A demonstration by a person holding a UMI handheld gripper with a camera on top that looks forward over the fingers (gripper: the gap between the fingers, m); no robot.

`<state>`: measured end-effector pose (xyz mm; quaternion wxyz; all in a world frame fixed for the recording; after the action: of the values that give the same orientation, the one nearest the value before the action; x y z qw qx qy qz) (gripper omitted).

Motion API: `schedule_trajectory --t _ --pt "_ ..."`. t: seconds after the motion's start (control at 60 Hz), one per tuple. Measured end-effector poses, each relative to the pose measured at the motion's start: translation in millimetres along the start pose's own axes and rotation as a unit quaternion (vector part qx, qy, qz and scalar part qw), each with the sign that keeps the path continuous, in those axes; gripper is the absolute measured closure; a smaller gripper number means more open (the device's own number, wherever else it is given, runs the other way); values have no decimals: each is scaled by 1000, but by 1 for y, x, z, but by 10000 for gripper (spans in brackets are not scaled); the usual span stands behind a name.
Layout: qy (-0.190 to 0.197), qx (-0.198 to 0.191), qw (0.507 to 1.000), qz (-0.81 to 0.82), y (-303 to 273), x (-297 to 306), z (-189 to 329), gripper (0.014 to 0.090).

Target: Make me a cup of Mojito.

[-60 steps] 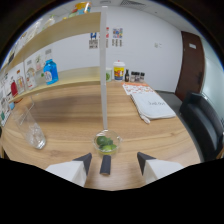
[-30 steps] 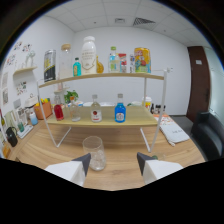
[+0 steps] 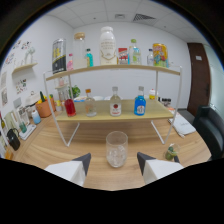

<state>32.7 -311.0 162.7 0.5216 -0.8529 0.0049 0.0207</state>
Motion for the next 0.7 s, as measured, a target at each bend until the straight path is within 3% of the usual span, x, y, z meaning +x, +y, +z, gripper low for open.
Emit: schedule_trajectory --t 0.25,0.467,0.567,0.7 --pt "-7 50 999 -2 -89 -3 50 185" --pt "-2 43 999 -7 -120 2 115 199" --pt "-1 28 1000 -8 -121 4 140 254" --pt "0 9 1000 -13 -116 7 160 398"
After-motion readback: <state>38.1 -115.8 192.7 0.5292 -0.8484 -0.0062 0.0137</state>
